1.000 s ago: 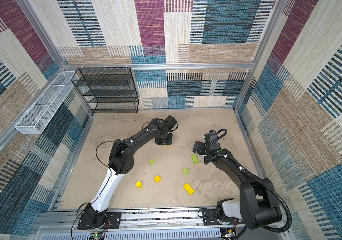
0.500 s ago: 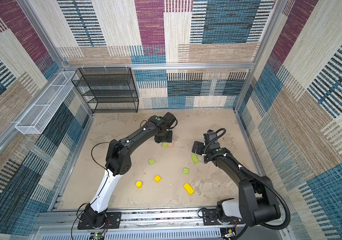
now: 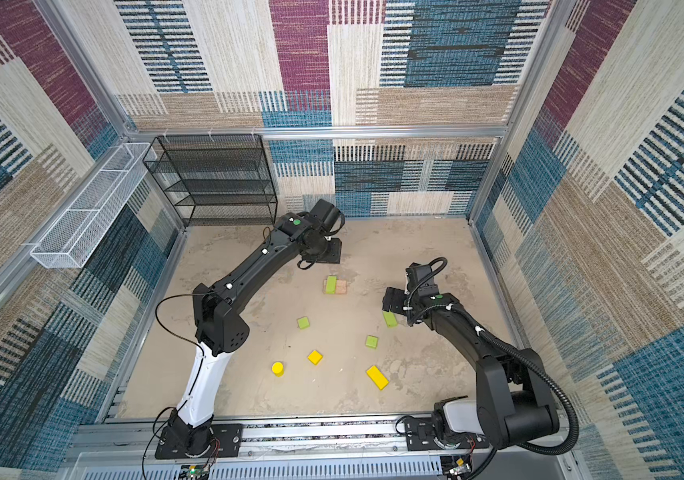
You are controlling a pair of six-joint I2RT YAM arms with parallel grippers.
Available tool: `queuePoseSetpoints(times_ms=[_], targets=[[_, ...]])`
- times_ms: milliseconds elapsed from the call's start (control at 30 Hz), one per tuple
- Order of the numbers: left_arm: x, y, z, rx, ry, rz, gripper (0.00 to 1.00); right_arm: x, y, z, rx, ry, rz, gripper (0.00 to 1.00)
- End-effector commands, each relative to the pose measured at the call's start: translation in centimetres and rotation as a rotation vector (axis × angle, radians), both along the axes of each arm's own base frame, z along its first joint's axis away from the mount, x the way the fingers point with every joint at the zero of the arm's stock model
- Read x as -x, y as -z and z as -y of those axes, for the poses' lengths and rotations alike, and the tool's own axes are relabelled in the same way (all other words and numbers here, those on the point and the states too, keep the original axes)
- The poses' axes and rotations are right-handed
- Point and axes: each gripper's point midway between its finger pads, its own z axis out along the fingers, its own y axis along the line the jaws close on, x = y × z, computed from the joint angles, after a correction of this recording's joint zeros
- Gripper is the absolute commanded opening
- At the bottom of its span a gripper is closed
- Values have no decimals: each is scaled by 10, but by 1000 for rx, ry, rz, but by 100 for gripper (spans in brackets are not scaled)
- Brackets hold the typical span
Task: Build the wood block tower
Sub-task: 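Open the left gripper and raise it while the right gripper lowers over a green block, then close the right gripper on the long lime-green block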
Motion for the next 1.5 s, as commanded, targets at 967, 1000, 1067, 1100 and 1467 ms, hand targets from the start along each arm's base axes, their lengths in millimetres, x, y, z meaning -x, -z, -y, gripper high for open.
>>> queuePoseSetpoints(times_ms=[967, 1000, 1067, 1100, 1467], targets=[[51, 29, -16, 201, 110, 13, 47, 22, 30, -5, 138, -57, -101, 72], [51, 30, -17, 203, 109, 13, 47, 20, 29, -5, 142, -60, -98, 71], [51, 31, -19, 201, 107, 11, 47, 17, 26, -5, 151, -64, -89, 68], [50, 31, -21, 203, 103, 11, 47, 15, 25, -6, 146, -70, -86, 67], [47, 31, -29, 243, 67, 21, 45, 8, 38, -19, 169, -124, -133, 67]])
